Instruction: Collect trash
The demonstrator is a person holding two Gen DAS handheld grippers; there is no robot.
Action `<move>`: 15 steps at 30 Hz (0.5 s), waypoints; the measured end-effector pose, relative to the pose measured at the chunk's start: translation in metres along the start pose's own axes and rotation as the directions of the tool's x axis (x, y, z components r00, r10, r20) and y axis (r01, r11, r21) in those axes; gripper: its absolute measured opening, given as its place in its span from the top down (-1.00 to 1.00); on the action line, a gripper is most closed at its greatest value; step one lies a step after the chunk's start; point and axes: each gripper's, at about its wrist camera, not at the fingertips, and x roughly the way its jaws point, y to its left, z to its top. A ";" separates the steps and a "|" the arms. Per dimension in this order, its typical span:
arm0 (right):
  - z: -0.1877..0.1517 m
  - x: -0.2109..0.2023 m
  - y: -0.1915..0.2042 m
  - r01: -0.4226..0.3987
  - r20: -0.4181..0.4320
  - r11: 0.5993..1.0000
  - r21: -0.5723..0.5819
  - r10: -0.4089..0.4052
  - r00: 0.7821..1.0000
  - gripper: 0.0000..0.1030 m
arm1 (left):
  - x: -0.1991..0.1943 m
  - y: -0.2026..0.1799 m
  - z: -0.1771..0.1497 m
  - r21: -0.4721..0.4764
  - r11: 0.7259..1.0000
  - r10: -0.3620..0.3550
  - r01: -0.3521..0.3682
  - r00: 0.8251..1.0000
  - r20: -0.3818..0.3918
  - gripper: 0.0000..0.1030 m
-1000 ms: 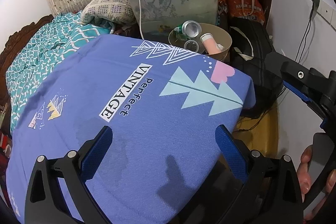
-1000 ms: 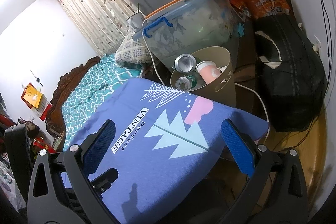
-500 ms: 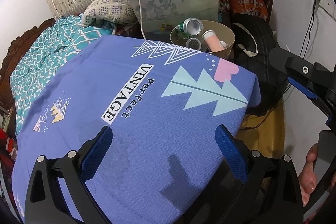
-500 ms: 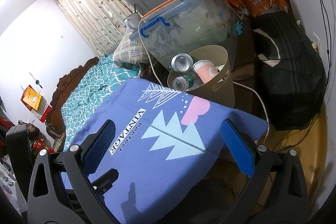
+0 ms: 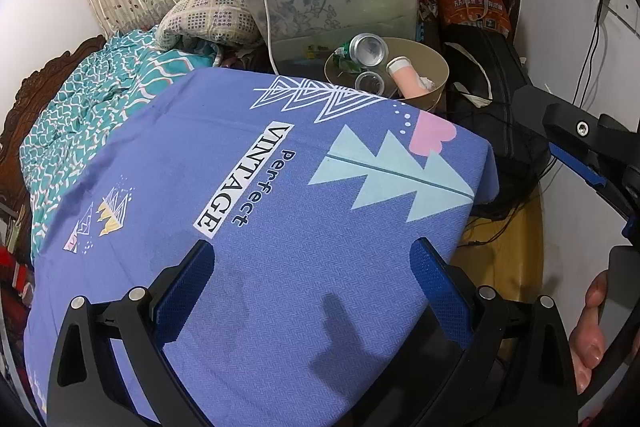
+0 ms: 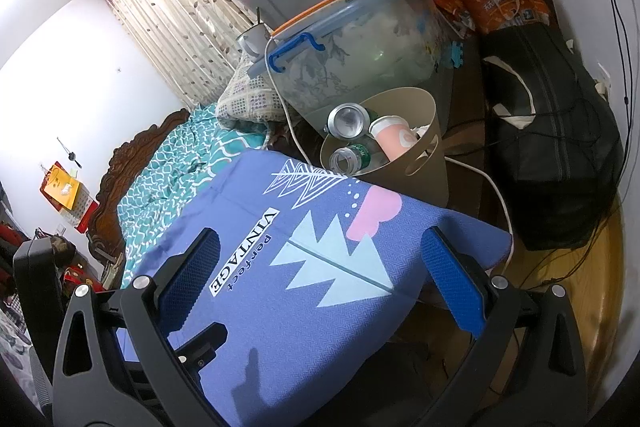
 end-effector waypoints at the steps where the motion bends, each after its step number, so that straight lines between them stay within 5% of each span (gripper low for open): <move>1: 0.000 0.000 0.000 0.000 0.000 1.000 0.000 0.000 1.000 -0.93 | 0.000 0.000 0.000 0.000 1.000 -0.001 0.001 1.000 -0.001 -0.83; 15: 0.000 0.001 0.002 0.000 -0.003 1.000 -0.004 0.000 1.000 -0.93 | 0.000 0.006 -0.002 -0.016 1.000 0.000 0.000 1.000 0.001 -0.83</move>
